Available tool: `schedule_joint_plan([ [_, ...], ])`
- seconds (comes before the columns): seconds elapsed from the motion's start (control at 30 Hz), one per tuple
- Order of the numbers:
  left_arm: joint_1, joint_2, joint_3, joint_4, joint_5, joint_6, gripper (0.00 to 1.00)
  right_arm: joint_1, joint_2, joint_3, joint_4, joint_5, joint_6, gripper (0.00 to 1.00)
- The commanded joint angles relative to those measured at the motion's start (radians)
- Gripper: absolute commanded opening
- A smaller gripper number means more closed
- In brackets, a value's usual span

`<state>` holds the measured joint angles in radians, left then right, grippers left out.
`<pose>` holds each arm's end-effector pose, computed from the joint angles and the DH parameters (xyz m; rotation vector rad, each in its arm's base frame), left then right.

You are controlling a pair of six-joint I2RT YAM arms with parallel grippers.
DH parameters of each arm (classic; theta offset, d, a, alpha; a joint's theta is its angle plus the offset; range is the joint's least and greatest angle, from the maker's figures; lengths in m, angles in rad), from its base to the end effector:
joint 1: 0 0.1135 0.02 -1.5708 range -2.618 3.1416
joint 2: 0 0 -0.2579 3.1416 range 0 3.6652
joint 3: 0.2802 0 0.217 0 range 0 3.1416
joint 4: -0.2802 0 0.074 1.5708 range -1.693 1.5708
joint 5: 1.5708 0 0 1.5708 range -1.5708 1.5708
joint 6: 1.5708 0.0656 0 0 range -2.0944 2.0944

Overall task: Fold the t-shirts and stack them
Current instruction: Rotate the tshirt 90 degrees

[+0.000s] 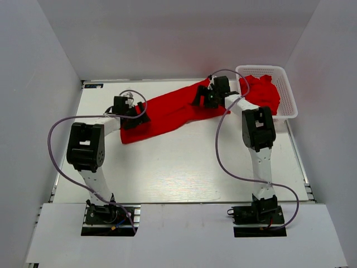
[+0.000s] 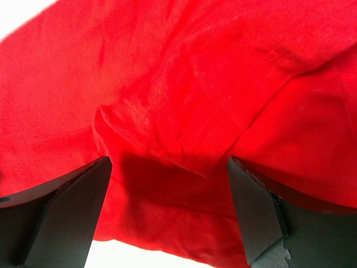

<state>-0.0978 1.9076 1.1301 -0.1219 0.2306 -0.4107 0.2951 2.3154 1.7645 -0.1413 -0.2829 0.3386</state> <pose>0.3784 -0.0522 0.1454 -0.2901 2.4881 -0.5002 0.4820 0.1657 0.1577 -0.1043 2.3123 0.6506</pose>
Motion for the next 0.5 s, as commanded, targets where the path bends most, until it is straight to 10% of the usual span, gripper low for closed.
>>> schedule_joint_plan([
  [0.0,-0.130,0.100,-0.167,-0.338,0.127,-0.095,1.00,-0.001,0.126,0.094,0.005,-0.007,0.025,0.90],
  [0.47,-0.612,-0.008,-0.211,-0.447,0.454,-0.023,1.00,0.006,0.202,0.257,0.148,-0.033,-0.120,0.90],
])
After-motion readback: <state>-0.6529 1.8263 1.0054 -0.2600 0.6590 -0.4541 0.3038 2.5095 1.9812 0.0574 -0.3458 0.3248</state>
